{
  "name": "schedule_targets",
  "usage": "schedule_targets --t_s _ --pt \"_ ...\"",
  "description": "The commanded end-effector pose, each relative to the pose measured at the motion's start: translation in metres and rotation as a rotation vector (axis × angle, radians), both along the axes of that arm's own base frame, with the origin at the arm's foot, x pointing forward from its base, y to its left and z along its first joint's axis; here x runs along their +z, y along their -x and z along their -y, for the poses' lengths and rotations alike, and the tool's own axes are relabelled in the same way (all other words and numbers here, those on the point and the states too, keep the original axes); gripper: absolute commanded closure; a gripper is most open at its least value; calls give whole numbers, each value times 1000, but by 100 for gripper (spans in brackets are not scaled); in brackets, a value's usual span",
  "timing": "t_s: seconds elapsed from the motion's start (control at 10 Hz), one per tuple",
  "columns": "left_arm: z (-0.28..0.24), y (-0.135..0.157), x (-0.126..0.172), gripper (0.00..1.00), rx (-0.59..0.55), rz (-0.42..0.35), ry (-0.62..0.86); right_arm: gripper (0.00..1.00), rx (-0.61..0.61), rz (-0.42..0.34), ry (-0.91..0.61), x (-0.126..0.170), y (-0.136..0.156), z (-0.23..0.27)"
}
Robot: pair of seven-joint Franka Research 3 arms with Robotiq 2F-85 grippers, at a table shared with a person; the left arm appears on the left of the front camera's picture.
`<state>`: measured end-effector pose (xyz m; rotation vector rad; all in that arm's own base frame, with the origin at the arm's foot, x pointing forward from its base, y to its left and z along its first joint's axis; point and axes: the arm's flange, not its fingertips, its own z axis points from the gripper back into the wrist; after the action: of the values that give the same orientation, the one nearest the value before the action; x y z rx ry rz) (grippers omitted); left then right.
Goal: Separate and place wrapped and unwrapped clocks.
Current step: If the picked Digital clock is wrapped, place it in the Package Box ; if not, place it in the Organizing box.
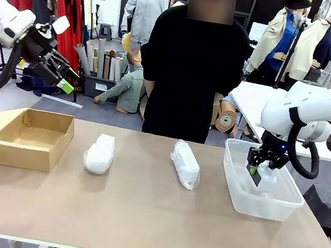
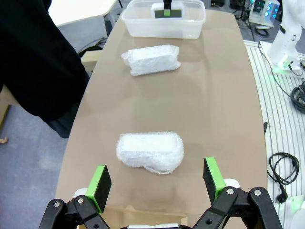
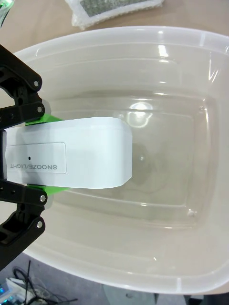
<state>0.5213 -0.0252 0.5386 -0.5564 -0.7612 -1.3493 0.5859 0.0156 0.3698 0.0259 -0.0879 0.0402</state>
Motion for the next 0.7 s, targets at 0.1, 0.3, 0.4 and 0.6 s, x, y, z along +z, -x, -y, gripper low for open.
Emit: schedule_targets --t_s 0.1,0.3,0.4,0.6 --pt "0 0 2 0 5 -1 5 100 -38 0 -10 -9 0 -6" --pt "0 0 2 0 5 -1 5 100 -44 -10 -5 -16 2 -6" --pt "0 0 2 0 5 -1 5 100 -55 5 2 -20 2 -7" --pt "0 0 2 0 5 -1 5 100 -52 -7 12 -28 1 -8"
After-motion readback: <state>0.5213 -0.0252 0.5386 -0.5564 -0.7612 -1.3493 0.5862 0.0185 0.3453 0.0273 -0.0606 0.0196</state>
